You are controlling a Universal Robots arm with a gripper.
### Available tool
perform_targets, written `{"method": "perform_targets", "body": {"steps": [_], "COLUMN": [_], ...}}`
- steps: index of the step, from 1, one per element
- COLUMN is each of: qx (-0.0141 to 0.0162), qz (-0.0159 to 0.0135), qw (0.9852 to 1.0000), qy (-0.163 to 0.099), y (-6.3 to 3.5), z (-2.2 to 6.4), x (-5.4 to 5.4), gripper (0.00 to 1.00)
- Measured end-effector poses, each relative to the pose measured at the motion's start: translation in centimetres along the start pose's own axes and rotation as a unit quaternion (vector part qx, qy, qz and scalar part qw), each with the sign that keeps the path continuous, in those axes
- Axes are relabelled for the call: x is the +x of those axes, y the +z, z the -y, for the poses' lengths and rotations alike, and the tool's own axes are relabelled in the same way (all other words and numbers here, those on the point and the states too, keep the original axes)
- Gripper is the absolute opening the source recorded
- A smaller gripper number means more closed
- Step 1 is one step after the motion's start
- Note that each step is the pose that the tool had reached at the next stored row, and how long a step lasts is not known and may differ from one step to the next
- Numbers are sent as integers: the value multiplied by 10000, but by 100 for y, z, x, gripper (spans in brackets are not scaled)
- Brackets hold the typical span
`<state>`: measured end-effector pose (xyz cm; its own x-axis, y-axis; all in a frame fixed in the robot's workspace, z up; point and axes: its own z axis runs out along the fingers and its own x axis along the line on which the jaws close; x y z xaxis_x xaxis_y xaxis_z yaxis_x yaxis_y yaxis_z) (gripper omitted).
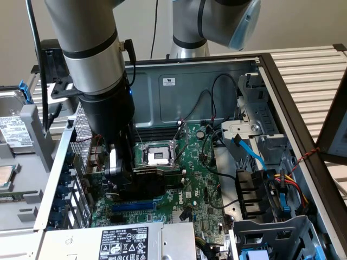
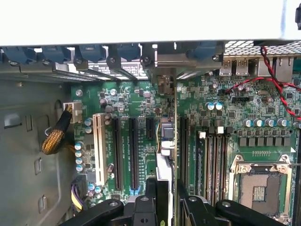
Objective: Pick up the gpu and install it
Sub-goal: 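Insert the gpu into the slot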
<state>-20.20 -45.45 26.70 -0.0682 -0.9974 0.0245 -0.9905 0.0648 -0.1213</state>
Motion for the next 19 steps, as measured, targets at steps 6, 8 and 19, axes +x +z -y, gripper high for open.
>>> {"method": "perform_targets", "body": {"steps": [6, 8, 19], "qx": [-1, 0, -2], "qz": [-5, -5, -11], "qw": [10000, 10000, 10000], "qy": [35, 44, 89], "y": [9, 15, 46], "z": [-9, -17, -27], "x": [-8, -8, -9], "gripper": [27, 27, 27]}}
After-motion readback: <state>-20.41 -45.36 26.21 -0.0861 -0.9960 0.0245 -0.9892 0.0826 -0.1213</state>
